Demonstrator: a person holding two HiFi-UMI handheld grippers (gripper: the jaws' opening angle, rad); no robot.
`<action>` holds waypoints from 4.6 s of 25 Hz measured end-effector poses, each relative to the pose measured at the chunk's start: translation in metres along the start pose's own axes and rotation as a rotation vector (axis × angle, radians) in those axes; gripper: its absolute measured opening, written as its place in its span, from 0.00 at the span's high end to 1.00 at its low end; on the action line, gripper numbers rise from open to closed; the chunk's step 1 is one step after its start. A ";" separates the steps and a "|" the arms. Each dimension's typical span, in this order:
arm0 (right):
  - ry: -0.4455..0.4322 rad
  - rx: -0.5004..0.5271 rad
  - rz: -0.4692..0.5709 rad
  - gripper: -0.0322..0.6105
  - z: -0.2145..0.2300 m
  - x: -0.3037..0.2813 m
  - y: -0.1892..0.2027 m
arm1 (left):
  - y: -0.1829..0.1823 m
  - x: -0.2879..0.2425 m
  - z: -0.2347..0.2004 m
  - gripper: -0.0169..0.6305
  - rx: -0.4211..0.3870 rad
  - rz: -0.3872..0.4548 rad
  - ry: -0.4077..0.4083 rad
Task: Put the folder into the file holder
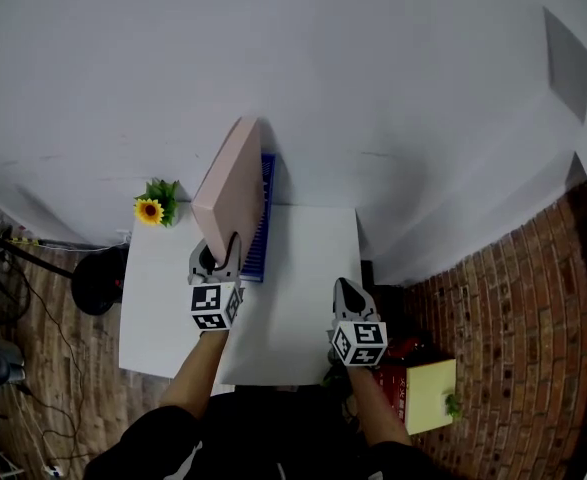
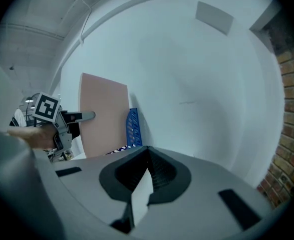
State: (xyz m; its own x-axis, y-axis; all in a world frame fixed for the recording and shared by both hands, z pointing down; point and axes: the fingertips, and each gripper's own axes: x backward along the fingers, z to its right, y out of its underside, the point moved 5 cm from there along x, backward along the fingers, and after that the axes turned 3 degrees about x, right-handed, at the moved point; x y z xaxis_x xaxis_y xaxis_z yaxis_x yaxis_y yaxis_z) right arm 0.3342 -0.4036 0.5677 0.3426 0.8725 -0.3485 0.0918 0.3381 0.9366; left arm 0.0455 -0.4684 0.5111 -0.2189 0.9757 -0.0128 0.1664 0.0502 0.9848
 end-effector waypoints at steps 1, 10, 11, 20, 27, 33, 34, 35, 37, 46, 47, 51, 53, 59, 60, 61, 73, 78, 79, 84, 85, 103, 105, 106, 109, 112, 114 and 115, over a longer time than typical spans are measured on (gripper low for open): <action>-0.004 0.001 -0.004 0.94 0.003 -0.001 0.001 | 0.001 -0.001 0.001 0.72 0.002 0.006 -0.011; -0.003 -0.006 -0.027 0.94 0.024 0.000 0.007 | 0.018 -0.007 -0.001 0.73 0.010 0.081 -0.067; 0.000 -0.007 -0.030 0.94 0.026 0.001 0.008 | 0.020 -0.007 -0.001 0.73 0.012 0.091 -0.070; 0.037 -0.022 -0.059 0.94 0.041 0.010 0.020 | 0.024 -0.017 0.001 0.73 0.003 0.152 -0.067; 0.053 -0.028 -0.072 0.94 0.045 0.014 0.025 | 0.034 -0.021 0.000 0.73 0.008 0.150 -0.074; 0.063 -0.029 -0.078 0.94 0.046 0.015 0.027 | 0.048 -0.022 -0.002 0.73 0.015 0.117 -0.074; 0.066 -0.030 -0.078 0.94 0.047 0.016 0.027 | 0.050 -0.023 -0.002 0.73 0.014 0.113 -0.074; 0.067 -0.029 -0.079 0.94 0.047 0.017 0.027 | 0.053 -0.023 -0.003 0.73 0.009 0.108 -0.074; 0.069 -0.029 -0.080 0.94 0.046 0.017 0.028 | 0.058 -0.024 -0.004 0.73 -0.001 0.096 -0.073; 0.071 -0.031 -0.075 0.94 0.039 0.016 0.028 | 0.085 -0.030 -0.008 0.71 -0.029 -0.012 -0.062; 0.071 -0.032 -0.075 0.94 0.038 0.016 0.028 | 0.088 -0.031 -0.009 0.71 -0.030 -0.032 -0.062; 0.069 -0.033 -0.073 0.94 0.035 0.014 0.028 | 0.098 -0.034 -0.015 0.71 -0.025 -0.104 -0.061; 0.069 -0.033 -0.075 0.94 0.032 0.014 0.029 | 0.104 -0.034 -0.017 0.70 -0.028 -0.140 -0.059; 0.066 -0.028 -0.080 0.94 0.028 0.013 0.031 | 0.125 -0.037 -0.022 0.69 -0.046 -0.228 -0.053; 0.067 -0.027 -0.081 0.94 0.027 0.013 0.031 | 0.128 -0.036 -0.022 0.68 -0.045 -0.238 -0.050; 0.069 -0.027 -0.080 0.94 0.026 0.014 0.031 | 0.131 -0.036 -0.023 0.67 -0.044 -0.247 -0.046; 0.035 -0.023 -0.073 0.94 0.007 0.001 0.028 | 0.109 -0.020 -0.020 0.55 -0.022 -0.212 0.033; 0.022 -0.017 -0.050 0.94 -0.006 -0.009 0.020 | 0.092 0.003 -0.019 0.55 -0.044 -0.182 0.079; 0.018 -0.016 -0.044 0.94 -0.009 -0.011 0.018 | 0.088 0.007 -0.021 0.55 -0.049 -0.174 0.086; 0.000 -0.020 -0.022 0.94 -0.023 -0.021 0.009 | 0.066 0.029 -0.036 0.65 -0.047 -0.128 0.099; -0.005 -0.019 -0.017 0.94 -0.026 -0.023 0.007 | 0.061 0.034 -0.040 0.68 -0.034 -0.120 0.099; -0.060 0.037 0.075 0.94 -0.076 -0.038 -0.028 | 0.027 0.081 -0.096 0.93 -0.079 -0.129 0.062; -0.057 0.042 0.078 0.94 -0.078 -0.040 -0.029 | 0.028 0.081 -0.098 0.93 -0.076 -0.136 0.067; -0.055 0.043 0.080 0.94 -0.079 -0.040 -0.030 | 0.030 0.081 -0.099 0.93 -0.073 -0.138 0.069; -0.055 0.042 0.083 0.94 -0.081 -0.040 -0.030 | 0.032 0.082 -0.101 0.93 -0.067 -0.141 0.072; -0.056 0.042 0.078 0.94 -0.082 -0.040 -0.028 | 0.034 0.083 -0.101 0.93 -0.065 -0.144 0.073; -0.056 0.043 0.073 0.94 -0.082 -0.041 -0.026 | 0.035 0.081 -0.101 0.93 -0.062 -0.146 0.075; -0.057 0.043 0.071 0.94 -0.082 -0.041 -0.026 | 0.036 0.080 -0.102 0.93 -0.061 -0.148 0.077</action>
State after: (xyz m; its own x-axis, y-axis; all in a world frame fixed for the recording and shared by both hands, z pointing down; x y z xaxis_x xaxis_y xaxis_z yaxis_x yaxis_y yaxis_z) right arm 0.2407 -0.4194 0.5550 0.4020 0.8719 -0.2794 0.1048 0.2594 0.9601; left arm -0.0640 -0.4099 0.5628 -0.3103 0.9391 -0.1475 0.0685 0.1768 0.9819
